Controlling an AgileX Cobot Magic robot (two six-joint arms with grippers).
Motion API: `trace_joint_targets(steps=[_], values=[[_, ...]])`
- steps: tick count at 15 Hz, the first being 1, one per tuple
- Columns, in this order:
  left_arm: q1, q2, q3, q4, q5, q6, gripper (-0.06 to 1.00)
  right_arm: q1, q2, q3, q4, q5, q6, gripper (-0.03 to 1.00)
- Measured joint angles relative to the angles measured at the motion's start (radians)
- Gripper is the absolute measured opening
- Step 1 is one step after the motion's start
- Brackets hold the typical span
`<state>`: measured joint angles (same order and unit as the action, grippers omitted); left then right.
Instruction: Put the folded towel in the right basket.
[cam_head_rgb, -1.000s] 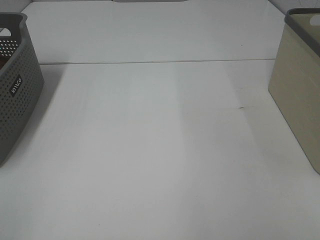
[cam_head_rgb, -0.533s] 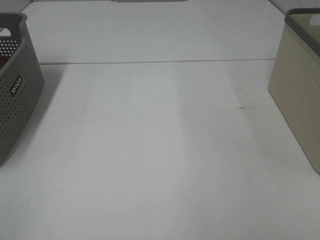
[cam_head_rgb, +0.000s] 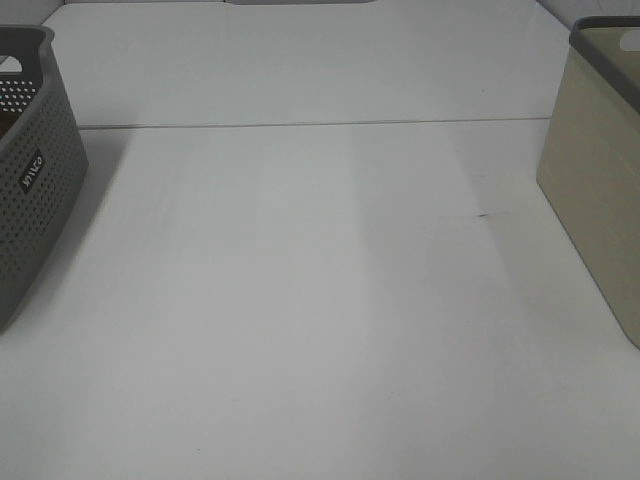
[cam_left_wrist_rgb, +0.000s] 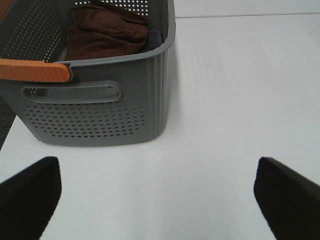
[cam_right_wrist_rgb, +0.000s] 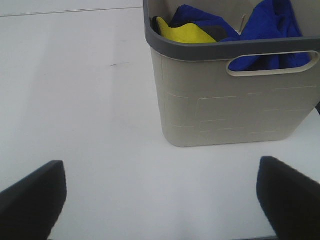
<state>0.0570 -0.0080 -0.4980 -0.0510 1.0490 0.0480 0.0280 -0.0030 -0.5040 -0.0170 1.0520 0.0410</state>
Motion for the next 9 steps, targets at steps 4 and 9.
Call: trace_joint_targets(steps=[4,9], values=[[0.0,0.0,0.0,0.0,0.0,0.0,0.97,0.0,0.0,0.0,0.0,0.0,0.0,0.98],[0.0,0.0,0.0,0.0,0.0,0.0,0.97,0.0,0.0,0.0,0.0,0.0,0.0,0.98]])
